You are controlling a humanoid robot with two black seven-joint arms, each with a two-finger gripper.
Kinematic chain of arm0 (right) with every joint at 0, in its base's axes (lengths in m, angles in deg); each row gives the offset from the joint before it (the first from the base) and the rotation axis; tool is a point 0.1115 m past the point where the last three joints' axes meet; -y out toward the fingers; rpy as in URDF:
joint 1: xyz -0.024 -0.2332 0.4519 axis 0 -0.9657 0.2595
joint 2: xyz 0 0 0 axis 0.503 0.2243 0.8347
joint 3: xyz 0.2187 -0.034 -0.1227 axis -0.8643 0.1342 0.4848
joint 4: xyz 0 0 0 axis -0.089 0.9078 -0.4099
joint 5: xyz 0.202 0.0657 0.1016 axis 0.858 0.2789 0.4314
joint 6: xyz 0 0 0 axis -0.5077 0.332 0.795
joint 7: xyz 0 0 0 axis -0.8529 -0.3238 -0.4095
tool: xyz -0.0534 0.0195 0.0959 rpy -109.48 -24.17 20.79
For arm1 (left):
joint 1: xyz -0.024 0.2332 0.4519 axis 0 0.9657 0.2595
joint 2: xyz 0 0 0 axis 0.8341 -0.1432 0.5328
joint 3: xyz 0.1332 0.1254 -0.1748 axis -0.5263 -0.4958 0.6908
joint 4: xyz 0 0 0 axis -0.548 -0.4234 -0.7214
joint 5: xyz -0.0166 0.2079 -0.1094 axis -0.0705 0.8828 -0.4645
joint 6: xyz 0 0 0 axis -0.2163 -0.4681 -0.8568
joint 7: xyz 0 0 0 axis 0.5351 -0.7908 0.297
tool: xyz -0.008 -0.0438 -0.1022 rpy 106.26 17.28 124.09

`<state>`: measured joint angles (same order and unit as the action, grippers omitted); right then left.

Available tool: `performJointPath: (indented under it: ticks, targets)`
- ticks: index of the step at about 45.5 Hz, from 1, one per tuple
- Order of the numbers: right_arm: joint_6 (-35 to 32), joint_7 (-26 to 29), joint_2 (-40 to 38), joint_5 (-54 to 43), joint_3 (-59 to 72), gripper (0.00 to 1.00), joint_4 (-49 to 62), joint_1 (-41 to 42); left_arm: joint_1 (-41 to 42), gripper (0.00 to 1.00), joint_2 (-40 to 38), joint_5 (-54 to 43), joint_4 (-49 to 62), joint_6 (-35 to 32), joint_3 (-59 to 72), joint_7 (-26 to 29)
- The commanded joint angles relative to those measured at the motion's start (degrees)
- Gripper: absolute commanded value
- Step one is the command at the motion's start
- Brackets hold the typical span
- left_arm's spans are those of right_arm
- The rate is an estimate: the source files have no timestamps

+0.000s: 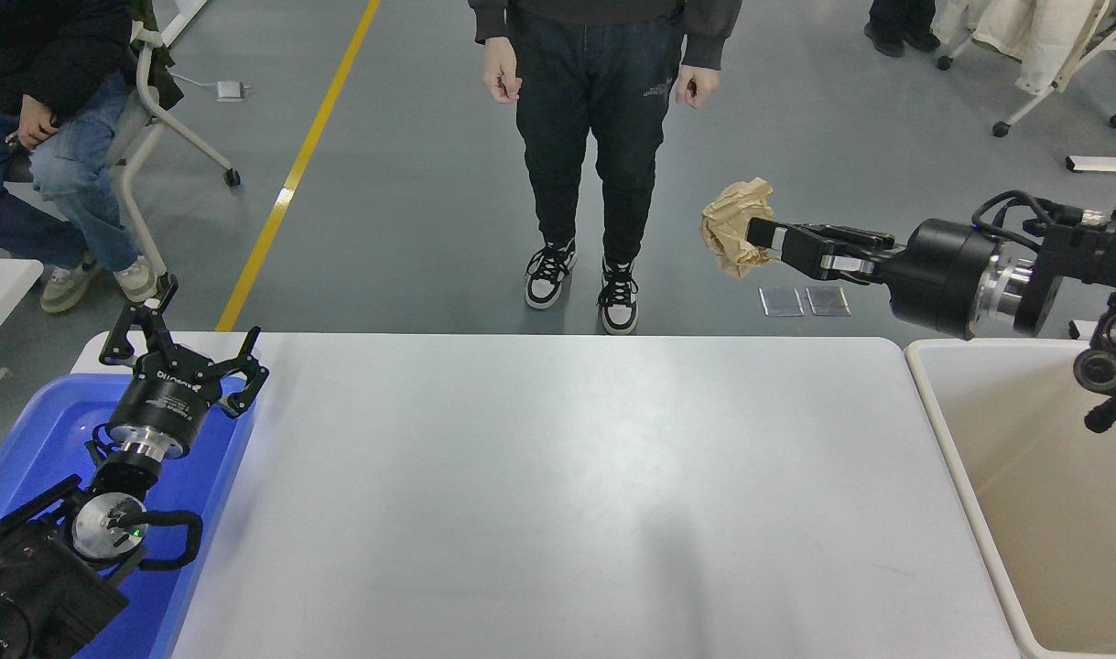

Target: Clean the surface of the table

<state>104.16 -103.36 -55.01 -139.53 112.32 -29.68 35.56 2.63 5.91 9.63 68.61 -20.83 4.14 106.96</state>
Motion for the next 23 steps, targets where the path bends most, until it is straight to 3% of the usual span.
performJointPath:
  ticks: [1,23]
  targets:
    - [-0.3,-0.1,-6.5,-0.1,0.7,0.00,3.4,-3.1,0.0,1.00,0.0,0.0,0.0,0.0,0.0,0.0]
    - [-0.1,-0.8,-16.2,3.9,-4.2,0.00,16.4,-20.6,0.0,1.00,0.0,0.0,0.0,0.0,0.0,0.0]
